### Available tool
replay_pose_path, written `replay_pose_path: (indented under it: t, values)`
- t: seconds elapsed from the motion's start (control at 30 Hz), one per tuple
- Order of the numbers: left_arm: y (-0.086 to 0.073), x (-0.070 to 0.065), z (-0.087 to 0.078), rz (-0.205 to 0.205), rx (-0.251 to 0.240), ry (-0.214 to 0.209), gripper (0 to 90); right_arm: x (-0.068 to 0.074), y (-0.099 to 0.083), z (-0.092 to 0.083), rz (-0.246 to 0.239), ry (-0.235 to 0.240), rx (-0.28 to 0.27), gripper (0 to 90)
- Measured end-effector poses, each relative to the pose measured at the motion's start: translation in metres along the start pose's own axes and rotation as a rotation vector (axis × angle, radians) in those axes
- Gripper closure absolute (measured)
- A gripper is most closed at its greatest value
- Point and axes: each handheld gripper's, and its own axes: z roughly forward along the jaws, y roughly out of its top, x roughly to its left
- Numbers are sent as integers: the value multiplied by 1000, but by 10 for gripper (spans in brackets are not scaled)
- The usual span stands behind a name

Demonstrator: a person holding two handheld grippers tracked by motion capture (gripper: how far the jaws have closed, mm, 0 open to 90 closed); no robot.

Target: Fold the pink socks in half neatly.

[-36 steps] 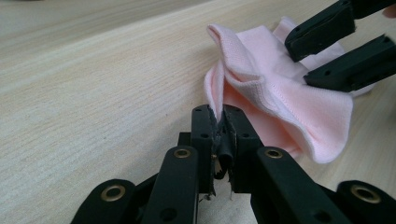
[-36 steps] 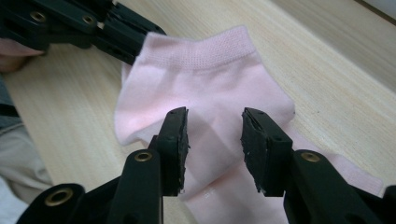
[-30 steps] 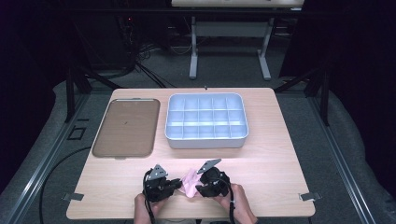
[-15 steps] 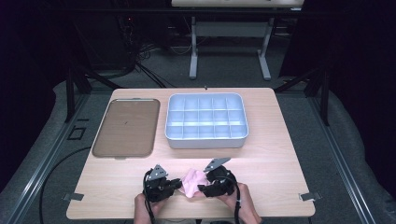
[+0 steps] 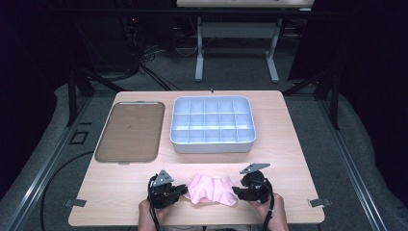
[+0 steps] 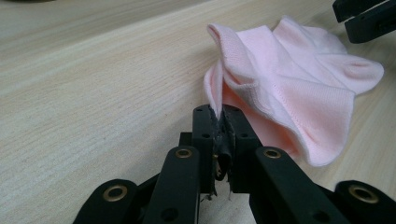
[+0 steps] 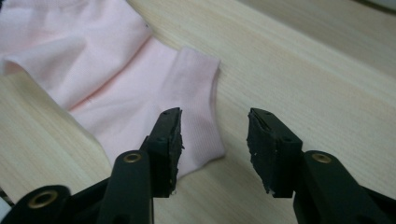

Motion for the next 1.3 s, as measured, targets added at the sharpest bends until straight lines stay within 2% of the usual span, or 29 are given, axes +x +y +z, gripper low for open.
replay_pose_path:
  t: [0.03, 0.07, 0.1, 0.13, 0.17, 0.2, 0.27, 0.4, 0.43, 0.5, 0.63, 0.73, 0.8, 1.07, 1.1, 1.3]
  values:
    - [0, 0, 0, 0, 0, 0, 841, 0, 0, 0, 0, 0, 0, 564]
    - [0, 0, 0, 2, 1, 1, 841, -1, -2, -2, -15, -28, 74, 591]
    - [0, 0, 0, 2, 1, 1, 840, -1, -2, -2, -15, -28, 74, 591]
    - [0, 0, 0, 3, 1, 2, 840, -2, -5, 4, 3, 37, 26, 595]
    - [0, 0, 0, 4, 2, 5, 840, -2, -9, 13, 30, 103, -66, 606]
    - [0, 0, 0, 6, 2, 7, 840, -1, -10, 14, 19, 90, -52, 628]
    - [0, -1, 0, 2, 0, 8, 840, 0, -10, 14, 22, 107, -64, 669]
    - [0, 0, 0, 0, 1, 0, 840, 3, -11, 14, 1, 98, -55, 738]
    - [0, 0, 0, 3, 1, 2, 840, 4, -11, 14, 4, 102, -55, 792]
    - [0, 0, 0, 1, 1, 0, 840, 2, -11, 14, 4, 116, -59, 820]
    - [0, 0, 0, 1, 1, 0, 840, 1, -12, 15, 31, 128, -70, 835]
    - [0, 0, 0, 0, 1, 0, 839, -1, -12, 12, 35, 175, -81, 840]
    - [0, 0, 0, -6, 1, -1, 838, -1, -10, 9, 39, 186, -99, 841]
    - [0, 0, 0, -5, 0, -1, 838, 0, -1, -4, 29, 217, -142, 843]
    - [0, 0, 0, -4, 0, 0, 838, 2, 2, -6, 18, 232, -150, 846]
    - [0, 0, 0, -7, 2, -4, 838, 7, 15, -11, 9, 235, -179, 853]
